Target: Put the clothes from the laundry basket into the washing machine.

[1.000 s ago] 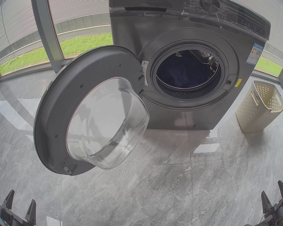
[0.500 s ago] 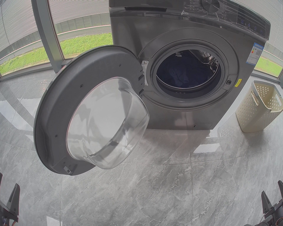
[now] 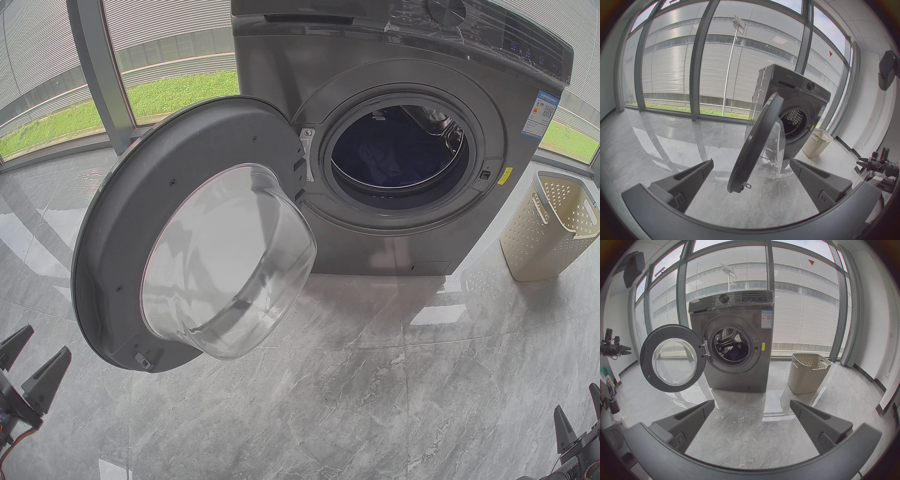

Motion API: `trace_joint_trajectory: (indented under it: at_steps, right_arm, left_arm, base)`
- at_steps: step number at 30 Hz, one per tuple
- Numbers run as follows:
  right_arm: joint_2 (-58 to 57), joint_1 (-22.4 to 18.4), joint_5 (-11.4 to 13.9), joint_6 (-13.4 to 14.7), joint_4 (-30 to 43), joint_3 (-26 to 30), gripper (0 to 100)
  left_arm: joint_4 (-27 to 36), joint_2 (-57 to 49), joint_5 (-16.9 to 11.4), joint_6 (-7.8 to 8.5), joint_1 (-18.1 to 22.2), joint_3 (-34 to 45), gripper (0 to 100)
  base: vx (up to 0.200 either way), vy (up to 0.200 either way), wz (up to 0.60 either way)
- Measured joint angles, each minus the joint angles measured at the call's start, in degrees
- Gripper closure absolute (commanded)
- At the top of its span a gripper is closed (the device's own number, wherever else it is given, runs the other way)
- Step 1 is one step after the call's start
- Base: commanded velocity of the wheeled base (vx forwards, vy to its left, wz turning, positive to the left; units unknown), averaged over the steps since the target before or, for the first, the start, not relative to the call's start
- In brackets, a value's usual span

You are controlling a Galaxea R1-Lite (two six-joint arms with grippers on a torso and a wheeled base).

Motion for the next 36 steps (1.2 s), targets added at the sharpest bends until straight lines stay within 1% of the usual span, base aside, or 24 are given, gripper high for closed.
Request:
trace_joint_trajectory:
  at_steps: [3, 6, 12, 14, 18, 21, 24, 27, 29, 31, 34, 36]
  right_arm:
    - [0.00, -0.02, 0.00, -0.01, 0.00, 0.00, 0]
    - [0.02, -0.02, 0.00, 0.00, 0.00, 0.00, 0]
    - [0.02, -0.05, 0.00, 0.02, 0.02, 0.00, 0]
    - [0.02, -0.05, 0.00, 0.05, 0.02, 0.00, 0]
    - [0.02, 0.00, -0.02, 0.07, 0.02, 0.00, 0]
    - [0.02, 0.00, 0.00, 0.05, 0.02, 0.00, 0]
    - [0.02, 0.00, 0.00, 0.02, 0.02, 0.00, 0]
    - [0.02, -0.05, 0.00, 0.00, 0.00, 0.00, 0]
    - [0.02, 0.00, 0.00, -0.01, 0.02, 0.00, 0]
    - [0.05, 0.00, 0.00, -0.01, 0.00, 0.00, 0]
    - [0.05, 0.00, 0.05, -0.01, 0.02, 0.00, 0]
    - [0.05, 0.00, 0.05, -0.01, 0.02, 0.00, 0]
  left_arm:
    - [-2.23, 4.12, -0.39, 0.02, -0.20, -0.56, 0]
    - [-4.46, 8.09, -1.43, 0.02, -0.11, -0.80, 0]
    - [-11.11, 15.51, -2.74, 0.27, 0.20, -1.07, 0]
    - [-12.69, 17.64, -3.62, 0.38, -0.02, -1.05, 0]
    - [-13.08, 20.07, -7.73, 0.57, -1.18, -0.67, 0]
    - [-13.21, 21.00, -10.76, 0.49, -3.06, -0.55, 0]
    - [-13.28, 21.16, -13.47, 0.06, -6.10, -0.52, 0]
    - [-12.95, 20.42, -15.53, -1.01, -9.70, -0.45, 0]
    - [-12.61, 19.63, -16.08, -1.76, -12.02, -0.34, 0]
    - [-12.47, 18.93, -15.99, -2.24, -13.15, -0.28, 0]
    - [-12.53, 17.99, -15.09, -2.66, -13.56, -0.39, 0]
    - [-12.84, 17.58, -14.28, -2.66, -12.81, -0.63, 0]
  base:
    - [0.000, 0.000, 0.00]
    - [0.000, 0.000, 0.00]
    - [0.000, 0.000, 0.00]
    - [0.000, 0.000, 0.00]
    - [0.000, 0.000, 0.00]
    - [0.000, 0.000, 0.00]
    - [0.000, 0.000, 0.00]
    - [0.000, 0.000, 0.00]
    - [0.000, 0.000, 0.00]
    - [0.000, 0.000, 0.00]
    - [0.000, 0.000, 0.00]
    - [0.000, 0.000, 0.00]
